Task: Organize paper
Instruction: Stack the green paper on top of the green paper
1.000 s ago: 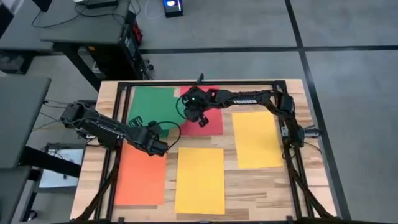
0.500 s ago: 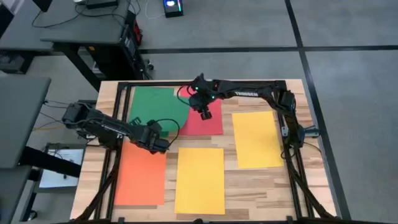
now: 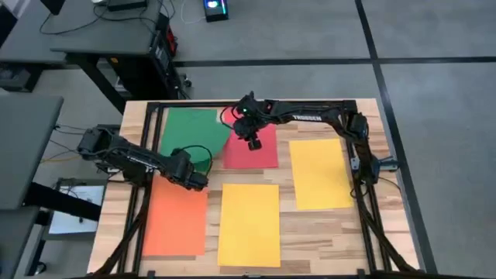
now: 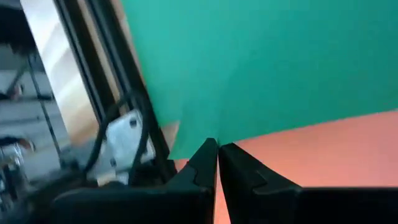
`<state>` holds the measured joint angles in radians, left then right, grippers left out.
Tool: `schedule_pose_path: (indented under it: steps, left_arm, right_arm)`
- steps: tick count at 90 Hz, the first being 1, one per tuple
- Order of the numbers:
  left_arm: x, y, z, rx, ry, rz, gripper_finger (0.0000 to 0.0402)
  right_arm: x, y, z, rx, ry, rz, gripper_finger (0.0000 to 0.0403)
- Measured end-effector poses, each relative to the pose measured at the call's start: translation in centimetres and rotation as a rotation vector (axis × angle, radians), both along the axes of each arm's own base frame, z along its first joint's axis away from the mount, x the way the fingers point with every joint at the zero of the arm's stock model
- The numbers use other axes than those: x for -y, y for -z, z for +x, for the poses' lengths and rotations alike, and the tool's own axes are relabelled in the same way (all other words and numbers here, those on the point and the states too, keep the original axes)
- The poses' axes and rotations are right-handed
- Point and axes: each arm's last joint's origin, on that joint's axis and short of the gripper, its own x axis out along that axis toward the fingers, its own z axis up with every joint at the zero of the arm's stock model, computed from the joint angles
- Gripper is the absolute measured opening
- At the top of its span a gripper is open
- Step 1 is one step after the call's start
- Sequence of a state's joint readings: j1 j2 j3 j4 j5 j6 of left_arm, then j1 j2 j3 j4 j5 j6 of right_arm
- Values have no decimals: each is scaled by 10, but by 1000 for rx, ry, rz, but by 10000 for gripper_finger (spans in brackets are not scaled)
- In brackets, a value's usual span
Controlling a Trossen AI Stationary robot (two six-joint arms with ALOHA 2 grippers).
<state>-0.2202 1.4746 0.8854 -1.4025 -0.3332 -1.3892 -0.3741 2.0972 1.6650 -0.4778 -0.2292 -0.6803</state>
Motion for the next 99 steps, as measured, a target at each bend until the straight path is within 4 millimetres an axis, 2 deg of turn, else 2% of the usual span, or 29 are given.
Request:
schedule_pose_path:
  steps: [13,24,42,70,99]
  left_arm:
    - [6,-3,-2,17,-103,-1,0]
    - [6,-5,-5,-4,-117,17,0]
    - [-7,-8,-8,-62,-156,51,0]
    - [-33,-4,-1,-16,-209,72,0]
    - [-45,-2,-5,-57,-263,68,0]
  right_arm:
    - [0,0,0,1,-3,4,118]
    - [0,0,0,2,-5,6,118]
    - [-1,0,0,-1,-6,7,118]
    - [-1,1,-1,-10,-5,11,118]
    - [-2,2,-3,-37,-5,22,118]
